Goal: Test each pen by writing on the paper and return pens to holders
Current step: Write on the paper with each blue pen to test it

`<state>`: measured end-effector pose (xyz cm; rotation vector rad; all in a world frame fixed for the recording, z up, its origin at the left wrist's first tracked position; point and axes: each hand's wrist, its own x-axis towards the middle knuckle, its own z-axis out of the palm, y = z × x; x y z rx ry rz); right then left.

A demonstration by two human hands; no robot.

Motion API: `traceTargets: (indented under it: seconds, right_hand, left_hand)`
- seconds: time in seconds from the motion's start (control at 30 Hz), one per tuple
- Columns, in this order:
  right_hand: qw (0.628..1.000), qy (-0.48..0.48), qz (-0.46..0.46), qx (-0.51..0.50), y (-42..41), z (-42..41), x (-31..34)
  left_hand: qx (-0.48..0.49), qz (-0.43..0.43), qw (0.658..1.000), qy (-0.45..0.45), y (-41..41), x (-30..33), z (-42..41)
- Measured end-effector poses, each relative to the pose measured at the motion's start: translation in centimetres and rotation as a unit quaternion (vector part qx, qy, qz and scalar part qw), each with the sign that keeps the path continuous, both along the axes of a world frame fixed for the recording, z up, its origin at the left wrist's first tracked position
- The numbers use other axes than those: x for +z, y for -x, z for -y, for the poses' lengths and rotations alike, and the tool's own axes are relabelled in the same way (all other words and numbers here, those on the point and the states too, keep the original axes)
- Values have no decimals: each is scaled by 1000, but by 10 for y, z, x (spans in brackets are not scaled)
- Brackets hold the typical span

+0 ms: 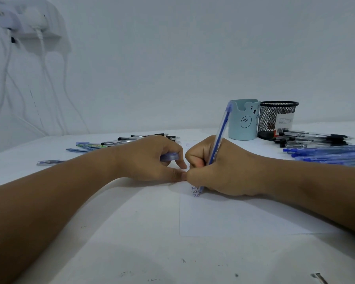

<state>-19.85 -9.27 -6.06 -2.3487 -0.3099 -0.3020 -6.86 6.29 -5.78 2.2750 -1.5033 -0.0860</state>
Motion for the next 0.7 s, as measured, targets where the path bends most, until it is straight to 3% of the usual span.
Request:
traceTargets:
  seconds: [0.23,0.33,0.47,0.6,0.7]
  right_hand:
    - [1000,-15,3,4,-2,-1,-1]
    - [989,-145,-2,-14,-9,3,-7]
    - [942,-331,12,-60,-14,11,-5]
    - [918,-391,30,-61,-15,22,2]
    - [920,-381,63,-64,-18,24,0]
  left_hand:
    - [-1,-6,1000,0,-2,0,0]
    - [4,11,1000,-2,-3,-1,0]
    - [8,25,999,31,-2,-3,-2]
    - [-4,-118,982,150,-8,-3,-3]
    - [-11,-134,973,187,-8,-3,0]
